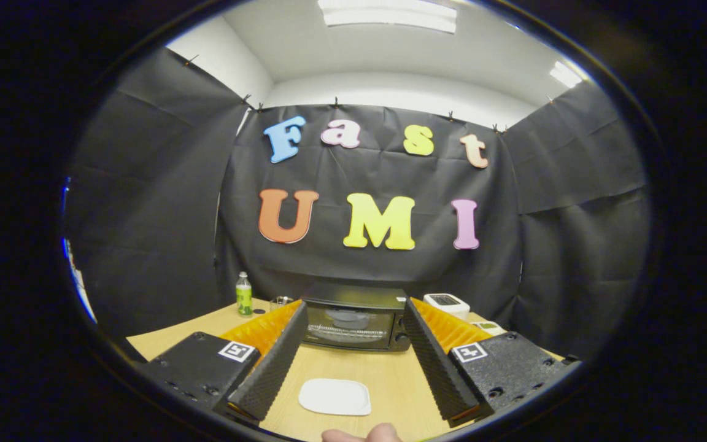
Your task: Open the toaster oven, put the food inside, and close the toaster oven door.
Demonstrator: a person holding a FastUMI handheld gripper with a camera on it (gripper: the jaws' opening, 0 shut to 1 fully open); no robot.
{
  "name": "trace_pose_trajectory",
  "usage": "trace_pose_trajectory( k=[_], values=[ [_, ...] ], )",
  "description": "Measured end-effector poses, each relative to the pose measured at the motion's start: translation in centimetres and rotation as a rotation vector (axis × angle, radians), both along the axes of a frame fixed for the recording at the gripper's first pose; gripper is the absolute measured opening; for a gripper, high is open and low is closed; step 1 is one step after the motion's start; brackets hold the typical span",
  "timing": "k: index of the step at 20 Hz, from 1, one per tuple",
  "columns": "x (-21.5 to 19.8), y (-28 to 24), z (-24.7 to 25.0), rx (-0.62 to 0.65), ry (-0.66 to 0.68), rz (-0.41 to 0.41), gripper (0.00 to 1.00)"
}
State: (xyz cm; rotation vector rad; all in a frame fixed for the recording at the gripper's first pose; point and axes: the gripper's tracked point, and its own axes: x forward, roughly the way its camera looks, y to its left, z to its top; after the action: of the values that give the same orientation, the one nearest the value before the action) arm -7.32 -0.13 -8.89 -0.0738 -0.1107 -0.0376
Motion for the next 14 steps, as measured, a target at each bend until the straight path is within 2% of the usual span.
trace_pose_trajectory(
  k=[14],
  values=[
    [2.2, 0.4, -1.9, 0.008, 0.071, -0.013, 1.0]
  ],
)
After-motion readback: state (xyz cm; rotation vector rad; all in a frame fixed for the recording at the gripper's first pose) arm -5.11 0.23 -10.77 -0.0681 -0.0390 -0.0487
